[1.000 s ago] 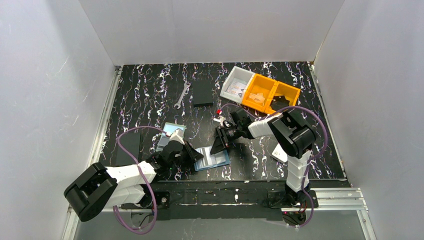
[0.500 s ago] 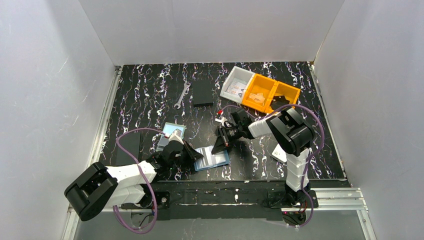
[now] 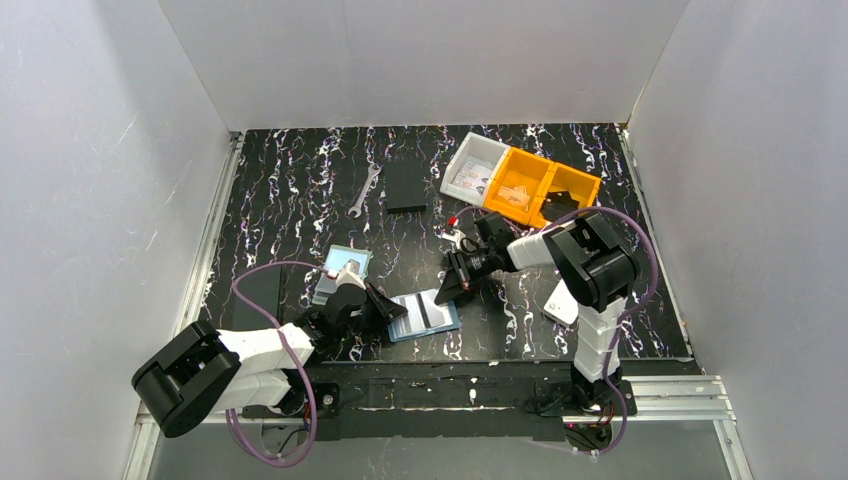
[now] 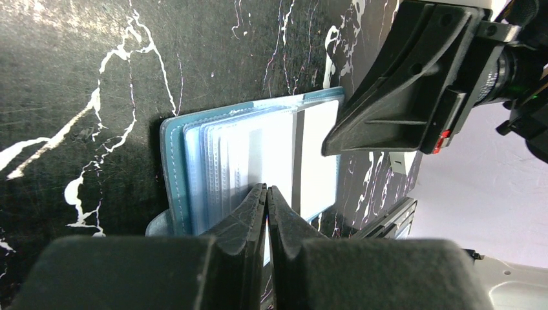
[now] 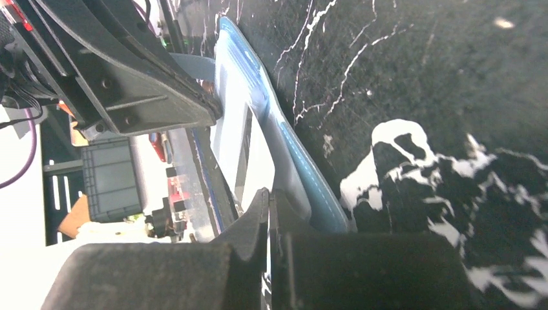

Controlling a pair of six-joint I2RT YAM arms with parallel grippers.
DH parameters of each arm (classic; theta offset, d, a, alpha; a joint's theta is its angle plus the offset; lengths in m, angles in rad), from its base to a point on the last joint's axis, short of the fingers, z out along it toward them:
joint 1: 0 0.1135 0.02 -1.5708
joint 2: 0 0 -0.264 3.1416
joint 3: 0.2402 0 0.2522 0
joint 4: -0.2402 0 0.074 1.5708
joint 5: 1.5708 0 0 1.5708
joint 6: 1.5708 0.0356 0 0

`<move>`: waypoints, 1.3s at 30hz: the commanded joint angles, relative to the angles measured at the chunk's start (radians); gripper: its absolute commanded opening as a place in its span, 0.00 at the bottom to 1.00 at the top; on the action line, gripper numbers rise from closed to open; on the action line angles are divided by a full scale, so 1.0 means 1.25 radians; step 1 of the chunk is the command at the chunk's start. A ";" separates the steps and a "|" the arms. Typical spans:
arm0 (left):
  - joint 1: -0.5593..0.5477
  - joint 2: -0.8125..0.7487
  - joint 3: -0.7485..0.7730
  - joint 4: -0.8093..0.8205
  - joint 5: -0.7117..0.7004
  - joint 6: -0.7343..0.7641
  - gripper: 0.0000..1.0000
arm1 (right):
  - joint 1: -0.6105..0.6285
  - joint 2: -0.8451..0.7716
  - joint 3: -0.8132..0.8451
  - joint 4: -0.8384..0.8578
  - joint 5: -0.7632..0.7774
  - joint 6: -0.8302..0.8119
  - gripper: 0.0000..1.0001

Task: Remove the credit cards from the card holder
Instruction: Remove the credit card from the card holder.

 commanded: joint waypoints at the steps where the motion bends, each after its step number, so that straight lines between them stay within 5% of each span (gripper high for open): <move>1: 0.003 0.016 -0.030 -0.177 -0.059 0.065 0.04 | -0.025 -0.065 0.040 -0.078 0.054 -0.128 0.01; 13: 0.002 -0.011 0.067 -0.202 0.017 0.144 0.12 | -0.029 -0.149 0.084 -0.167 -0.016 -0.256 0.01; 23: 0.002 -0.094 0.134 -0.267 0.045 0.194 0.36 | -0.040 -0.197 0.104 -0.202 -0.091 -0.320 0.01; 32: 0.002 -0.186 0.147 -0.264 0.123 0.273 0.70 | -0.064 -0.242 0.099 -0.198 -0.140 -0.354 0.01; 39: 0.003 -0.199 0.131 -0.138 0.182 0.324 0.98 | -0.070 -0.261 0.086 -0.147 -0.199 -0.313 0.01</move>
